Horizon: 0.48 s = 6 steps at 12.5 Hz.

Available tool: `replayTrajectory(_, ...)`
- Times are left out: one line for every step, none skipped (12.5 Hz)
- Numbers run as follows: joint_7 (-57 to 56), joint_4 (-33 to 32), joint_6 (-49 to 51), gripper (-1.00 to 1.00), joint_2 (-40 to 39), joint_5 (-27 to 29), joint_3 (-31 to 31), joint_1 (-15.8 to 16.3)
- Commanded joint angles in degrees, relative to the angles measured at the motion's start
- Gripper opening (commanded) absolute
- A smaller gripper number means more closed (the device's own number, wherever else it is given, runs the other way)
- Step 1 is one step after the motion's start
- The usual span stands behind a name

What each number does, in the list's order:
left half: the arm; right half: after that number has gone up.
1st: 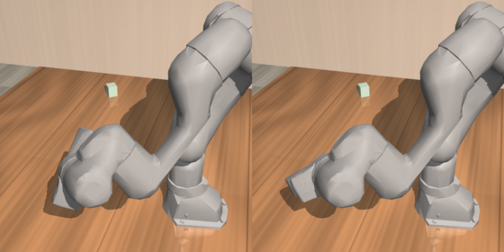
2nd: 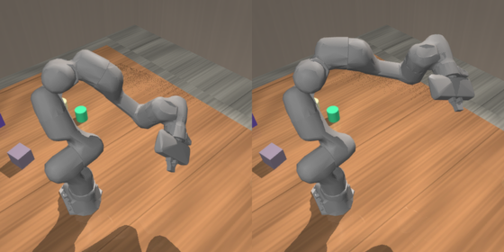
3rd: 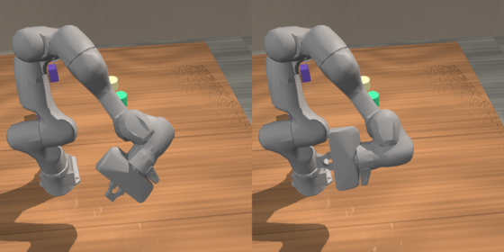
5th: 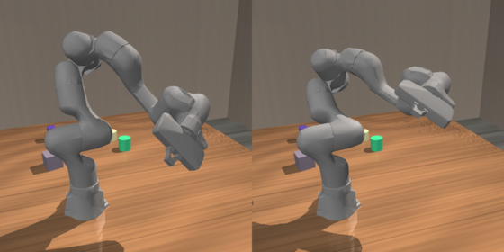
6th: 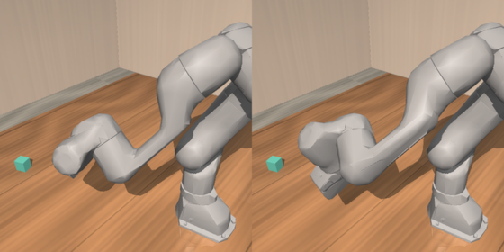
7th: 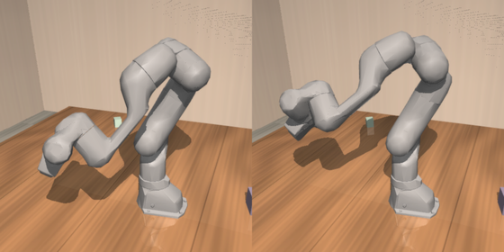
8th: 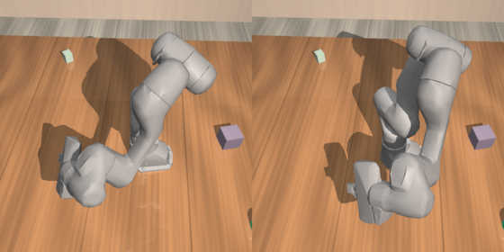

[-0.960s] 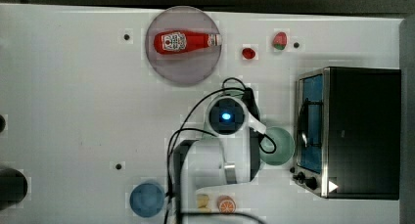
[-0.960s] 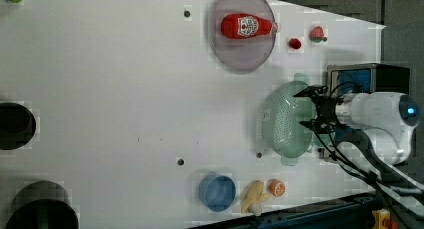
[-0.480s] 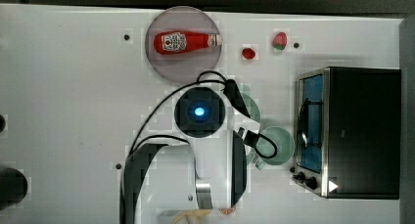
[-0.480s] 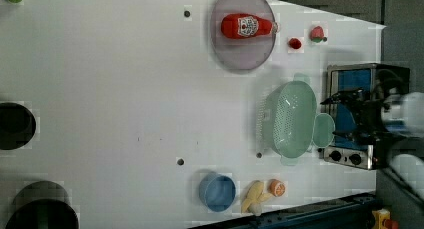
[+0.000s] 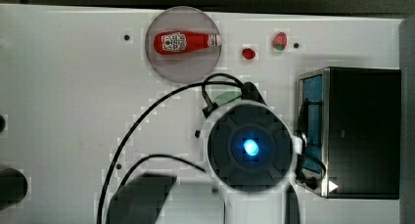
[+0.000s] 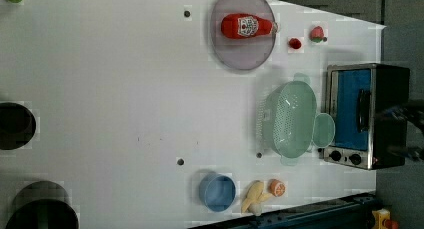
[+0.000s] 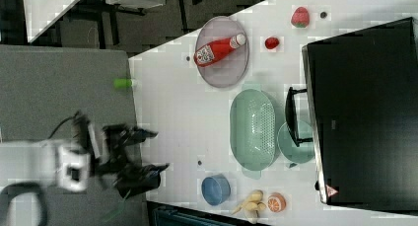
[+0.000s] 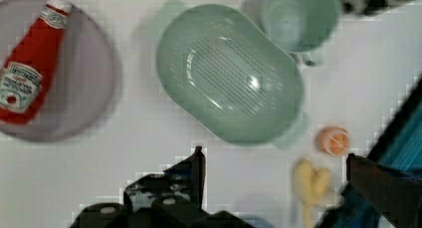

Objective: Drag strainer left to right.

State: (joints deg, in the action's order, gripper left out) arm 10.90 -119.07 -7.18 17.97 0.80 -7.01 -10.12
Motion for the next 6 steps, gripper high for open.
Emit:
replayTrajectory(-5.8, 4.5, 3.6, 1.0, 1.7, 0.9, 0.4, 1.2)
replayTrajectory(-6.2, 5.3, 5.2, 1.0, 1.7, 1.0, 0.8, 1.2)
replayTrajectory(-6.4, 5.4, 5.7, 1.0, 1.7, 1.0, 1.0, 1.2)
replayTrajectory(-6.4, 5.3, 5.7, 1.0, 1.6, 1.0, 1.0, 1.2)
replayTrajectory(-6.4, 5.2, 5.7, 1.0, 1.5, 1.0, 1.0, 1.2)
replayTrajectory(-6.4, 5.2, 5.7, 1.0, 1.4, 1.0, 0.9, 1.2)
